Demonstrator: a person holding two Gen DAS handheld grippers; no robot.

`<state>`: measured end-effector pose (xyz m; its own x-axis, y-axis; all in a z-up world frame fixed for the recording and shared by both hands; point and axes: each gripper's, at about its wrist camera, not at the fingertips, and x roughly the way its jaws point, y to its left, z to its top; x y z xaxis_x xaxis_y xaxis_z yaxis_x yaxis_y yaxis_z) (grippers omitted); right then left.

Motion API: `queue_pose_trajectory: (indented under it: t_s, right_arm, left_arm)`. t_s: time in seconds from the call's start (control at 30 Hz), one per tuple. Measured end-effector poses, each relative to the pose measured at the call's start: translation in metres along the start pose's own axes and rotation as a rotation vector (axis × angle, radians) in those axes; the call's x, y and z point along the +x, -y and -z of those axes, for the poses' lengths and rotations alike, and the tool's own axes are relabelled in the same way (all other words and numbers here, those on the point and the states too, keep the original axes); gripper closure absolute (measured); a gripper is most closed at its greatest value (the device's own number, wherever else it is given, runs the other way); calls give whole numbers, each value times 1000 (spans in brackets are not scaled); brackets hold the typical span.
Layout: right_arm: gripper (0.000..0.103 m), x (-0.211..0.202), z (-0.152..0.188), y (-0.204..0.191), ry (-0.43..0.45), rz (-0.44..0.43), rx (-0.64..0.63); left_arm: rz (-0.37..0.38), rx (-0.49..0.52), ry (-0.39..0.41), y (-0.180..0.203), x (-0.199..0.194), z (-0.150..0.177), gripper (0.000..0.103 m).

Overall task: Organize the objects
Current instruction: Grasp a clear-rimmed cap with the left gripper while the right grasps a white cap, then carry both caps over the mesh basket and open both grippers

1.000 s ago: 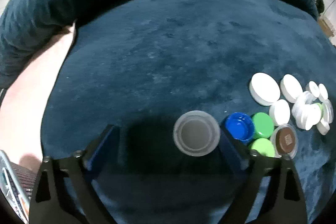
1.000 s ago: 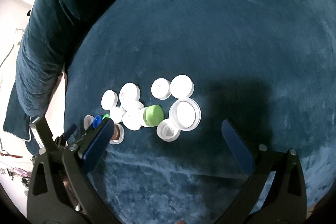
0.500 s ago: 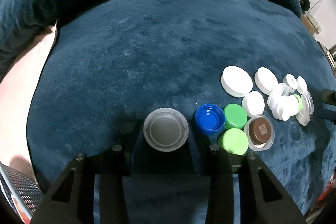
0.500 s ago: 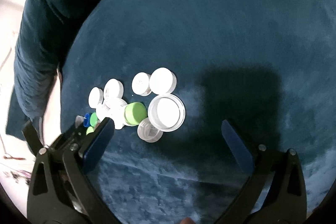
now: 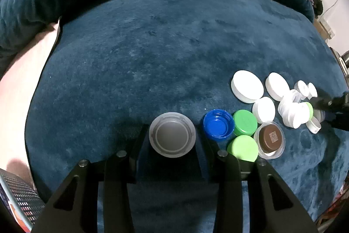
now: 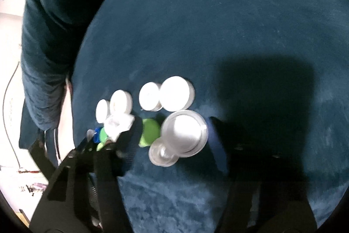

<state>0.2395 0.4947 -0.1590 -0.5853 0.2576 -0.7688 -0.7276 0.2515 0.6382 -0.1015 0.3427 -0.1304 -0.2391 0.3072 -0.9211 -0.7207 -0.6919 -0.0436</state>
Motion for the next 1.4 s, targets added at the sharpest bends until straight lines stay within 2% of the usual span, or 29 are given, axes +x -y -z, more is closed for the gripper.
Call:
queue_pose_trajectory:
  t_s: [0.27, 0.43, 0.53, 0.67, 0.83, 1.0, 1.13, 1.3, 1.33, 1.37, 1.4]
  right_arm:
    - [61, -12, 8, -23, 43, 54, -65]
    - [61, -24, 20, -54, 60, -4, -132]
    - [61, -24, 31, -79, 50, -36, -179]
    - [61, -24, 52, -119, 38, -75, -252]
    - [61, -23, 96, -187, 3, -149, -382]
    - [61, -15, 147, -245, -50, -199, -522]
    - [61, 2, 194, -294, -105, -238, -631]
    - [61, 26, 232, -336, -146, -263, -727]
    - [61, 33, 239, -344, -148, -290, -755]
    - [59, 35, 241, -347, -153, -303, -768]
    - [47, 42, 244, -351, -164, -304, -786]
  left_arm:
    - [-21, -18, 28, -9, -13, 3, 62]
    - [-24, -50, 60, -22, -38, 9, 62]
    - [-32, -95, 104, -34, -71, 17, 62]
    - [-83, -179, 155, -52, -115, 30, 62]
    - [-142, -318, 222, -92, -168, 72, 62]
    - [-237, -485, 276, -153, -214, 125, 62]
    - [-286, -583, 302, -184, -235, 155, 62]
    - [-283, -677, 314, -216, -237, 172, 62]
    - [-277, -685, 313, -216, -234, 173, 59]
    - [-264, -698, 305, -220, -229, 173, 41]
    - [-257, -712, 293, -222, -226, 174, 19]
